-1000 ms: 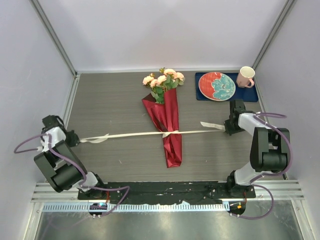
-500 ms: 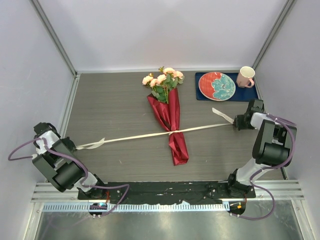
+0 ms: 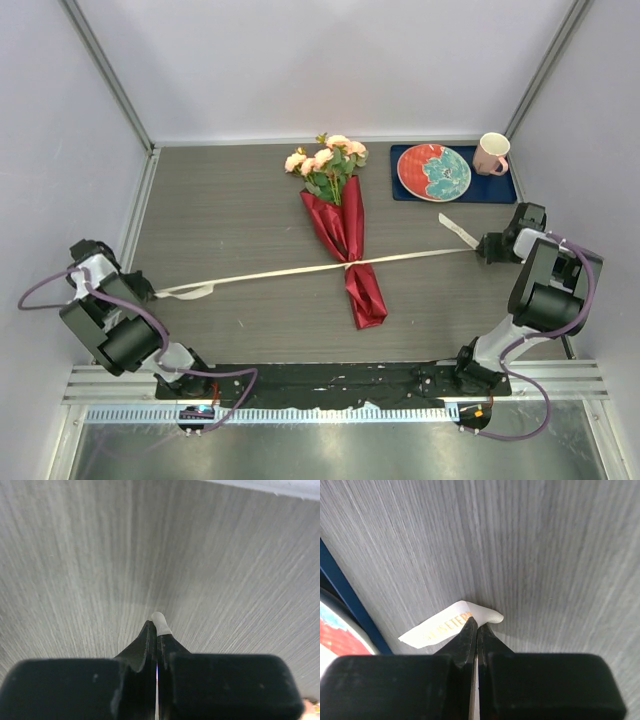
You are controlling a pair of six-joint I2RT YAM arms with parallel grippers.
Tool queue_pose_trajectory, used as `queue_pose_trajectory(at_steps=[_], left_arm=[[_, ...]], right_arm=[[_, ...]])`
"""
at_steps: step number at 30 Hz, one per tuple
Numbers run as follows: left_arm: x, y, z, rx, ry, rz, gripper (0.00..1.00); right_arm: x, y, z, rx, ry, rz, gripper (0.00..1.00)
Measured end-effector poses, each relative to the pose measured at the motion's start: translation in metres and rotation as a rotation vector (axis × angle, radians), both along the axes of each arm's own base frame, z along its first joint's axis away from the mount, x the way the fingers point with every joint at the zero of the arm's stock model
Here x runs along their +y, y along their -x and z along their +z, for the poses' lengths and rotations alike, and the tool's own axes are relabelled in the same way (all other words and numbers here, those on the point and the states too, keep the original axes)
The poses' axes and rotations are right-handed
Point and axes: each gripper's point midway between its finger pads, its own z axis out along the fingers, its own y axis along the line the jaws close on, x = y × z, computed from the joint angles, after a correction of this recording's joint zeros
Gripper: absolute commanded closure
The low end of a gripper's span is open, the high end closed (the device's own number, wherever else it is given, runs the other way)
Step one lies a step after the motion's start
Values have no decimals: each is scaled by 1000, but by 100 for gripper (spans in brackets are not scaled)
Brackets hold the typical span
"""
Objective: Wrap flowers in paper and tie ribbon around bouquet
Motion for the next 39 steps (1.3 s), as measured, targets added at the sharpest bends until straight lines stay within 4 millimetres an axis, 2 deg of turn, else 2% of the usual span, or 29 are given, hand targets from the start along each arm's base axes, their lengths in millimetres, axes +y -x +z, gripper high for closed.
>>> queue_pose_trajectory(at_steps=[3,5,9,11,13,14,16,17,20,21,22,24,29,31,33,36,39], left_arm=[[-8,-14,5,4,-46,-93,100],[-13,-35,17,-31,-123,-172,100],[-33,-84,72,-182,-295,-351,100],[-49,-106,103,-280,-347,-436,100],[-62,-116,118,-344,-364,-494,100],[-67,-115,120,-355,-361,-514,88],[-71,-108,116,-350,-354,-542,54],[-74,-104,111,-338,-342,-560,25],[-86,-92,98,-282,-288,-606,12],[-90,-88,95,-266,-276,-620,11],[-98,-85,93,-247,-269,-645,1],[-124,-85,92,-247,-253,-706,0],[-221,-86,90,-290,-174,-902,0],[-245,-91,84,-233,-154,-943,1],[-258,-103,79,-170,-146,-952,0],[-275,-129,68,-103,-161,-922,11],[-280,-132,49,-6,-176,-894,27]], right_arm=[[-7,8,2,41,93,0,100],[-10,17,6,89,180,5,100],[-2,19,36,117,361,63,100],[14,12,59,79,417,114,100],[31,8,78,29,452,162,100],[41,9,86,10,460,191,100],[48,12,98,-14,476,218,100],[47,16,103,-18,488,224,100],[42,24,109,-3,525,235,100],[40,25,109,4,535,239,100],[39,27,108,14,544,245,100],[38,29,107,31,557,260,100],[36,27,104,61,574,293,100],[36,25,104,66,577,303,100],[35,25,104,68,581,307,100],[35,25,104,69,586,314,100],[35,25,104,69,590,323,100]])
